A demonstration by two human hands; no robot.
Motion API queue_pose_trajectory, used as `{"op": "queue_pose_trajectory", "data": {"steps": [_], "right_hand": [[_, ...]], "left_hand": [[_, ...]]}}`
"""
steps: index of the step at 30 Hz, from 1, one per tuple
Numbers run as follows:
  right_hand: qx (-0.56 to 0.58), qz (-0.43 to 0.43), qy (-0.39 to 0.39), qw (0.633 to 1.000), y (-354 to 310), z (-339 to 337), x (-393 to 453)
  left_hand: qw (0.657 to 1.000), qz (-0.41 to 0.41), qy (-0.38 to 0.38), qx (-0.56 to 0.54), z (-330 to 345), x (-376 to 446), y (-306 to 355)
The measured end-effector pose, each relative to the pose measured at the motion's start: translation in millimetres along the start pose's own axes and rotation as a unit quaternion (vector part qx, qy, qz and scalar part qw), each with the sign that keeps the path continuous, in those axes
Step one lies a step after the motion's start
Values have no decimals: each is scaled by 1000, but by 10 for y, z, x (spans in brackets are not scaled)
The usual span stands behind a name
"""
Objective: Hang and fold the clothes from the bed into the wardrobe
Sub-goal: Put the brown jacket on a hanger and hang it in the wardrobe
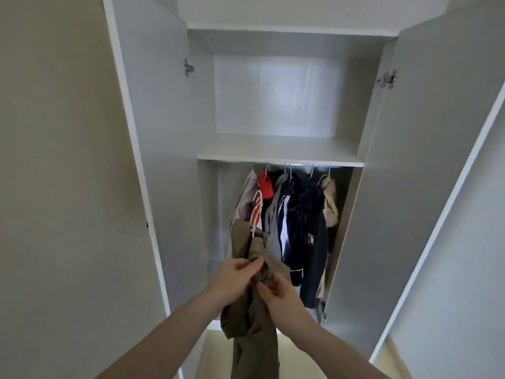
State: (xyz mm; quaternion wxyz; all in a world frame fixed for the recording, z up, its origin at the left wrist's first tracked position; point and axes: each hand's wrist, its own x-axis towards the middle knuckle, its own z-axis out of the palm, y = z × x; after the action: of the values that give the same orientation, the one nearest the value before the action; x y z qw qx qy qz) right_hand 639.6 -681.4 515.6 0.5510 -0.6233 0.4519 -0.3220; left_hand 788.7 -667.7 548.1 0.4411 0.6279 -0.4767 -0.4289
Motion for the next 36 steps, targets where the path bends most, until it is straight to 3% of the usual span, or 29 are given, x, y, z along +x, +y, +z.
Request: {"op": "queue_pose_trajectory", "data": {"steps": [6, 11, 17, 24, 32, 36], "right_hand": [[-27, -21, -141, 989, 37, -303, 883], [-106, -51, -236, 965, -59, -385, 1437], [-143, -26, -184, 972, 44, -634, 2263], [-257, -43, -128, 957, 192, -705, 3363], [-441, -83, -104, 887, 208, -444, 4638], [-537, -78, -100, 834, 182, -298, 5131]], "left_hand": [[993, -10, 117, 29, 6, 730, -67], [962, 2, 252, 105, -173, 1249, -152], [941, -11, 278, 195, -470, 1826, -325], [943, -20, 264, 201, -734, 2591, -606], [950, -2, 242, 197, -1027, 3363, -802], [944, 10, 254, 210, -1093, 3657, -871]]}}
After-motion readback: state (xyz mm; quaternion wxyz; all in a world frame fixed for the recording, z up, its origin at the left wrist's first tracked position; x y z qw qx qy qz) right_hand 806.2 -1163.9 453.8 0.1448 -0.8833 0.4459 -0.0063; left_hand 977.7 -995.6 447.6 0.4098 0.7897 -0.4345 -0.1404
